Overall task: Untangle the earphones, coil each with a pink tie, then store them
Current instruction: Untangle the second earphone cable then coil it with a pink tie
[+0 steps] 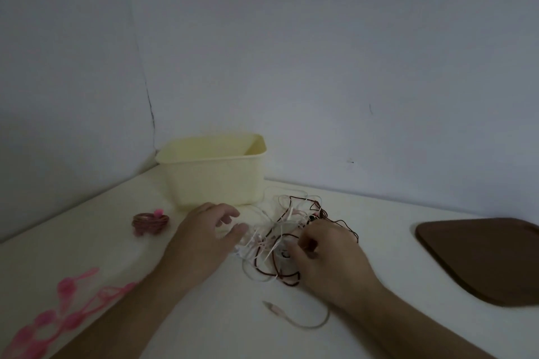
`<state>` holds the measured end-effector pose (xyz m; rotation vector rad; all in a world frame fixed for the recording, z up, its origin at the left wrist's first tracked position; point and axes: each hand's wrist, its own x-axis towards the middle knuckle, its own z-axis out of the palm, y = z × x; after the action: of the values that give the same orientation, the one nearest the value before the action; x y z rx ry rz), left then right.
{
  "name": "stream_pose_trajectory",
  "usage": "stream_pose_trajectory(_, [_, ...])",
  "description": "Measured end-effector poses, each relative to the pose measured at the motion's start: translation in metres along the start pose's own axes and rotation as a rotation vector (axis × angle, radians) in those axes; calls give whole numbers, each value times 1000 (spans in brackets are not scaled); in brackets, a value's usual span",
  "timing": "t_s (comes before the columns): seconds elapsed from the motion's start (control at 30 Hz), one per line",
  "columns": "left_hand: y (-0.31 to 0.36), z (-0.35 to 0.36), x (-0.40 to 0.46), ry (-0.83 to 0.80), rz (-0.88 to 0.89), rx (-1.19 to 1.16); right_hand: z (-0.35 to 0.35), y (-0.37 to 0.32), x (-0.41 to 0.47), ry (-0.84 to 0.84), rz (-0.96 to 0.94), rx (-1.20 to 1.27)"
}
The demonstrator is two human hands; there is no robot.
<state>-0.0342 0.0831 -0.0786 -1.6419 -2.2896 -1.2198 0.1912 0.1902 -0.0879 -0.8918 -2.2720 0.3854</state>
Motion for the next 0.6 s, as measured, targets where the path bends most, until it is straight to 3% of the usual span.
stream_pose_trajectory(0.1, [5,15,12,-110,-134,-17,0,2,1,31,20,50])
stream_pose_trajectory(0.27, [-12,23,17,44,-252,-171,-27,4,13,199,304,466])
stream_pose_trajectory(0.43, [-7,8,19,246,-331,-550,-55,9,31,330,373,907])
stream_pose_trajectory(0.6, [3,-12,17,280,-426,-1062,-65,22,37,430,394,902])
